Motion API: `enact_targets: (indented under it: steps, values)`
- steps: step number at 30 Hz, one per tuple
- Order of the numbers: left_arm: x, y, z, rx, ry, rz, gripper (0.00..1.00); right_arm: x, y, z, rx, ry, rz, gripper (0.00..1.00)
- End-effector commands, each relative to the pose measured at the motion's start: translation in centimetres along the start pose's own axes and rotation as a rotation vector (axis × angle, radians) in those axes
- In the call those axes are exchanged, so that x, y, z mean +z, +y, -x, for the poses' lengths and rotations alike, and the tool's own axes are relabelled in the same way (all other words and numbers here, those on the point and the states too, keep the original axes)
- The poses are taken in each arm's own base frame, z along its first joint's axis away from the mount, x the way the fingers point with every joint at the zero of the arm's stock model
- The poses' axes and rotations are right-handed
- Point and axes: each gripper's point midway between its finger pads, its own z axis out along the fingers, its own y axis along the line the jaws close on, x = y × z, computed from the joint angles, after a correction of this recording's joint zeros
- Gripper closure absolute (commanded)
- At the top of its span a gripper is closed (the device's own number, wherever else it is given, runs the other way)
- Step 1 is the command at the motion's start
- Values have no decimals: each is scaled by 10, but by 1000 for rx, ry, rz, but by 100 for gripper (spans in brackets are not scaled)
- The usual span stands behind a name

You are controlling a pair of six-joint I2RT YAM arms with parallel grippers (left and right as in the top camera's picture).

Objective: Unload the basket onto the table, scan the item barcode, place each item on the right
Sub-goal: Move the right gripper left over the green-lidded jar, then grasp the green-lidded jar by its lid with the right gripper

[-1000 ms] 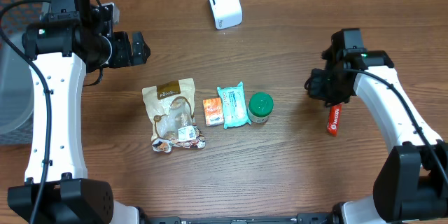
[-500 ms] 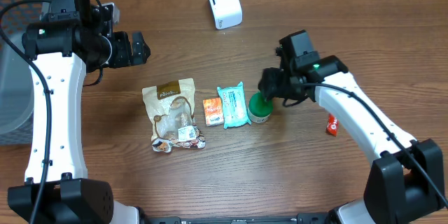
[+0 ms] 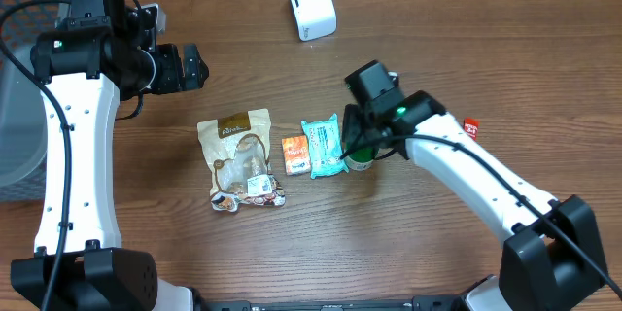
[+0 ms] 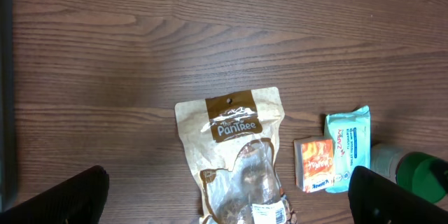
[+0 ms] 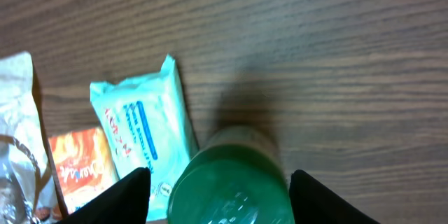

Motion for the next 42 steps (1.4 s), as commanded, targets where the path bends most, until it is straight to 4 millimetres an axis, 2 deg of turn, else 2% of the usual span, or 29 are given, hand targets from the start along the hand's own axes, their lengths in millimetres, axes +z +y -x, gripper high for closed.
enact_targets:
  steps: [1,5,11,22,30,34,42]
  values:
    - [3,3,-2,-4,9,5,0,-1,1,2,0,-43,-71,33]
    - [3,3,-2,-4,9,5,0,4,-7,-1,-15,-66,-160,26]
    - [3,3,-2,-4,9,5,0,11,-8,-4,-22,-52,-172,16]
    - [3,3,-1,-4,9,5,0,27,-10,-21,-36,30,-192,16]
    - [3,3,-1,-4,9,5,0,25,-15,-33,-61,87,-205,19]
    - [3,3,-1,-4,9,5,0,25,-19,-35,-129,105,-211,20]
    - [3,3,-2,-4,9,5,0,24,-21,-36,-131,111,-220,19]
